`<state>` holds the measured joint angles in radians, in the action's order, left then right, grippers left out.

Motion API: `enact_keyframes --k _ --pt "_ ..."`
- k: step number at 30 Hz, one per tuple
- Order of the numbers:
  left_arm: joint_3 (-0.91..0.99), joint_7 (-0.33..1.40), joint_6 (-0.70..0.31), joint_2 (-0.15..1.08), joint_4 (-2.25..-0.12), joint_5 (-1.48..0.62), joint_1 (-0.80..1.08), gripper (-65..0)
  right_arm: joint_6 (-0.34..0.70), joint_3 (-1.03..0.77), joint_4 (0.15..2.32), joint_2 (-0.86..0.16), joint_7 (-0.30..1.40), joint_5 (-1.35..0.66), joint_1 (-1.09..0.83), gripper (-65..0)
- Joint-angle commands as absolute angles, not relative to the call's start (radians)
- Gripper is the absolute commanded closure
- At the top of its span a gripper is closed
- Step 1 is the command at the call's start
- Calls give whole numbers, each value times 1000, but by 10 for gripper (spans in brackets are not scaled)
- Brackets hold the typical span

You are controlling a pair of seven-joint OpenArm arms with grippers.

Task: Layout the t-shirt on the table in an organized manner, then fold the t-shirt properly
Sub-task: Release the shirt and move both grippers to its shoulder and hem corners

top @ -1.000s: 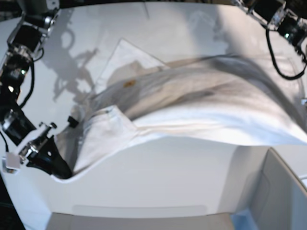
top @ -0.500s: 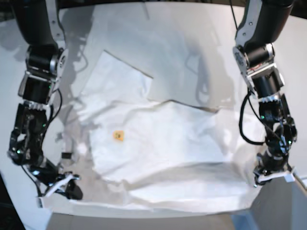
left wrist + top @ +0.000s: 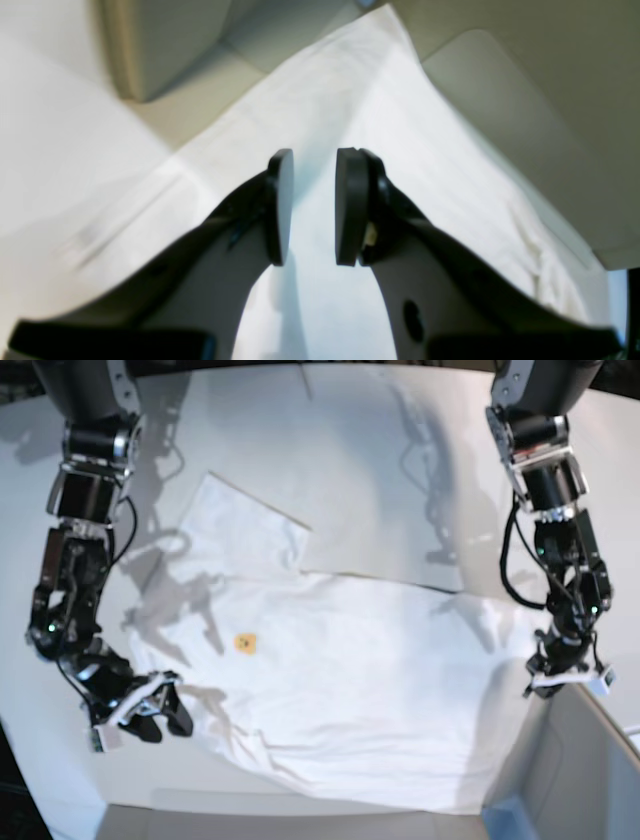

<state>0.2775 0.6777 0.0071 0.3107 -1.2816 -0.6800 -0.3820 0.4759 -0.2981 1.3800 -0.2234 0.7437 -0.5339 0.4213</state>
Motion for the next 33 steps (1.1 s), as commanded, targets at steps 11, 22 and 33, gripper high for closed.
enact_keyframes --k 11,22,33 --pt "280 713 -4 326 -1504 -687 -206 -160 414 -358 1666 -209 943 -855 105 -342" --pt "289 915 -4 329 -1596 -682 -142 -160 154 -387 1755 -211 952 -1201 -194 -342" --pt "289 926 -4 329 -1596 -682 -137 -160 -51 -452 1839 -117 891 -1310 -381 -342"
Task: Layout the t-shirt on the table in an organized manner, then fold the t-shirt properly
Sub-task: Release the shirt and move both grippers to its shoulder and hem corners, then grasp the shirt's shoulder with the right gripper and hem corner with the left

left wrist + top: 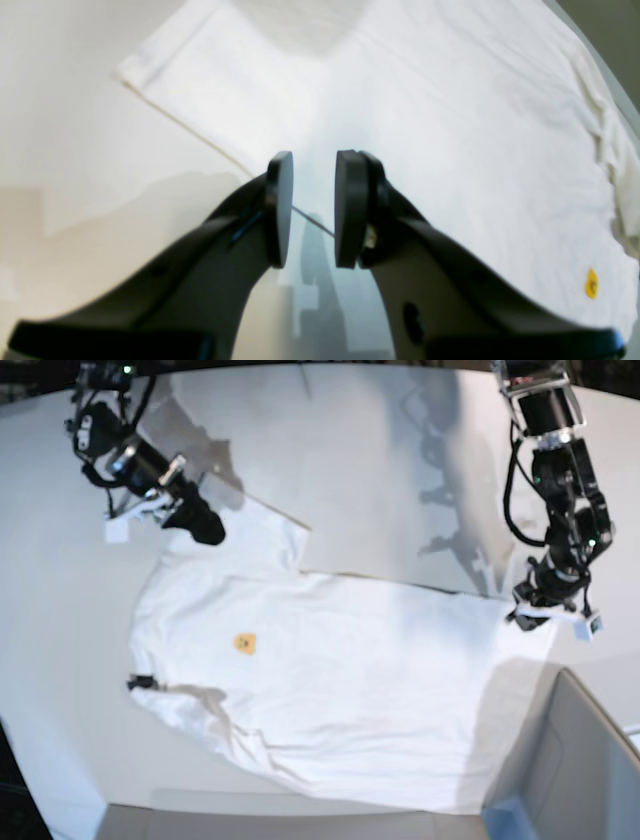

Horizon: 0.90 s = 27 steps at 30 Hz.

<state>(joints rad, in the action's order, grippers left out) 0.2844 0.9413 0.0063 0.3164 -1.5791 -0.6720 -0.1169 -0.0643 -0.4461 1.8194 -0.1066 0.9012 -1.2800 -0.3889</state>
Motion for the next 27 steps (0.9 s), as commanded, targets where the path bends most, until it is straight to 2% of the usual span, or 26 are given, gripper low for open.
enact_keyframes --k 1,7,16,27 --pt "289 926 -4 329 -1596 -682 -137 -160 -67 -463 1868 -114 885 -1296 -386 -342" --pt "289 926 -4 329 -1596 -682 -139 -160 -199 -466 1939 -94 888 -1184 -377 -342" --pt "289 926 -4 329 -1595 -682 -145 -160 -211 -470 1804 -73 892 -1159 -372 -342" --pt "289 926 -4 329 -1593 -680 -145 -160 -211 -450 1797 8 895 -921 -357 -342"
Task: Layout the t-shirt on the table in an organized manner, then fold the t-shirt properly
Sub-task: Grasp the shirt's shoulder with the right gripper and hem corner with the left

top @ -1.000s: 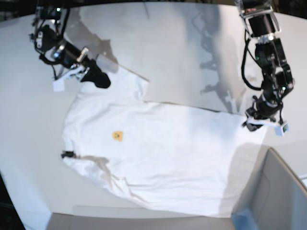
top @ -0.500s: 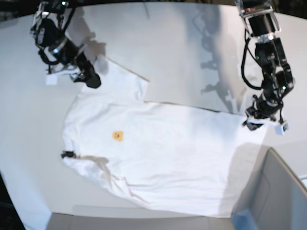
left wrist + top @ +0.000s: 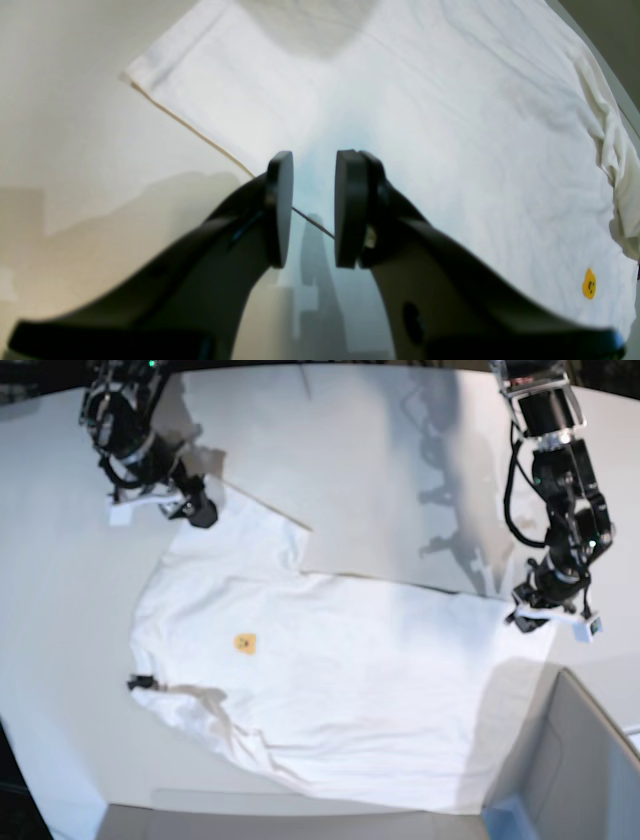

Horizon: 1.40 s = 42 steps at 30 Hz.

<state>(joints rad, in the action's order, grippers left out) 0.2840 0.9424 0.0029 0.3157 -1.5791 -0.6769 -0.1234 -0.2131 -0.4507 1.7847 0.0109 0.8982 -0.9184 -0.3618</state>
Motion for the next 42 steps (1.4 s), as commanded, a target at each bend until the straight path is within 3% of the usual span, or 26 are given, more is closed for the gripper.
enact_keyframes --k 1,13,22,32,42 --pt "289 926 -4 329 -1593 -680 -145 -160 -211 -440 1788 12 903 -880 -348 -342" --pt "291 915 -4 329 -1575 -680 -145 -160 -209 -395 1613 31 963 -759 -216 -342" --pt "311 862 -4 392 -1194 -685 -332 -255 -209 -374 1653 30 961 -759 -223 -342" --pt "390 743 -4 463 -926 -682 -460 -256 -205 -374 1678 27 963 -762 -236 -342" --pt "390 725 -12 437 -892 -684 -461 -256 -203 -374 1679 28 960 -763 -229 -342"
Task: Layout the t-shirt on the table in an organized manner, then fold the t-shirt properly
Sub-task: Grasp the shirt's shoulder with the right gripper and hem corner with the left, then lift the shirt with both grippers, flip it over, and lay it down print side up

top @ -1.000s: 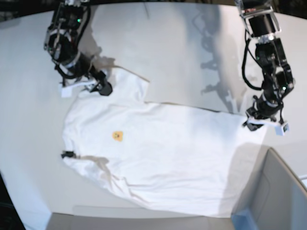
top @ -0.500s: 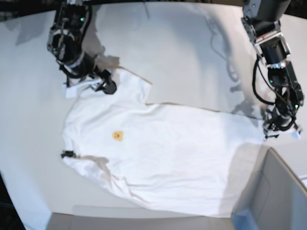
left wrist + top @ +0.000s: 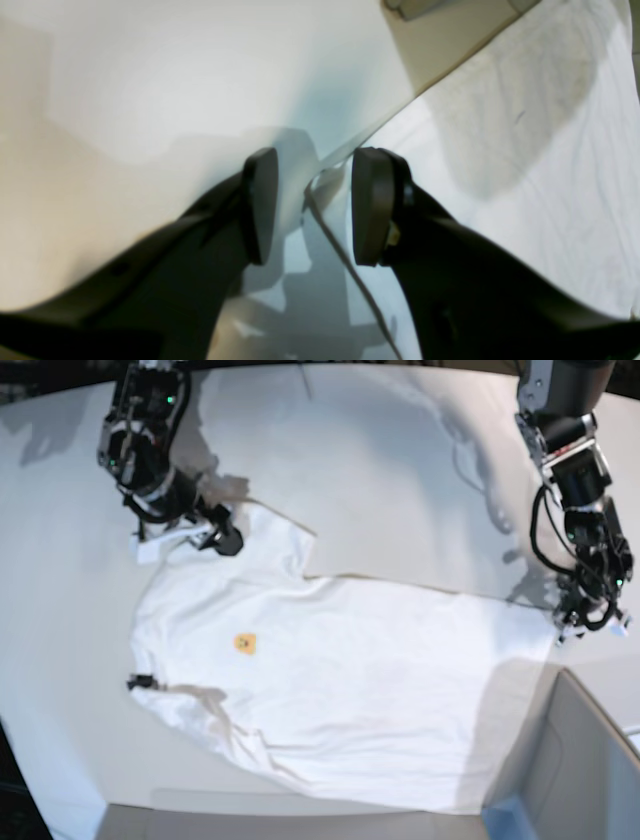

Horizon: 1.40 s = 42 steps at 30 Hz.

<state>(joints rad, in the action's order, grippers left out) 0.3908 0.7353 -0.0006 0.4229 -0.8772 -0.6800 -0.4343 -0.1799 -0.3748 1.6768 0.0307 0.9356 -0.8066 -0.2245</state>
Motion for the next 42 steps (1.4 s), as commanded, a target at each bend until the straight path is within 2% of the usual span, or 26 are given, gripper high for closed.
enact_keyframes --k 1,7,14,17,19,21,24,29,33,37,42 --pt "390 725 -12 435 -892 -685 -461 -256 -203 -374 1679 27 960 -763 -229 -342" --pt "249 716 -12 420 -892 -688 -463 -256 -203 -378 1679 27 958 -763 -229 -342" --pt "234 673 -12 380 -872 -687 -464 -248 -203 -377 1725 25 960 -763 -234 -342" --pt "228 638 -10 378 -872 -687 -464 -185 -202 -375 1728 18 960 -763 -225 -328" --pt "231 630 -7 378 -872 -687 -464 -97 -200 -364 1718 -5 963 -763 -205 -270" --pt "231 625 -12 372 -872 -684 -464 -29 -183 -335 1696 -25 958 -760 -188 -181" --pt "229 621 -12 366 -872 -682 -463 -23 -124 -298 1646 -71 957 -759 -143 -3" --pt "232 622 -12 366 -880 -687 -458 -15 -111 -268 1586 -101 1007 -757 -68 0" --pt "252 625 -13 372 -995 -690 -404 0 -105 -223 1673 -114 1000 -756 -65 0" --pt "403 631 -45 355 -1190 -690 -318 0 -105 -117 1807 -163 868 -707 -68 0" --pt "561 633 -113 323 -1374 -753 -240 0 -105 47 1954 -203 717 -495 -38 0"
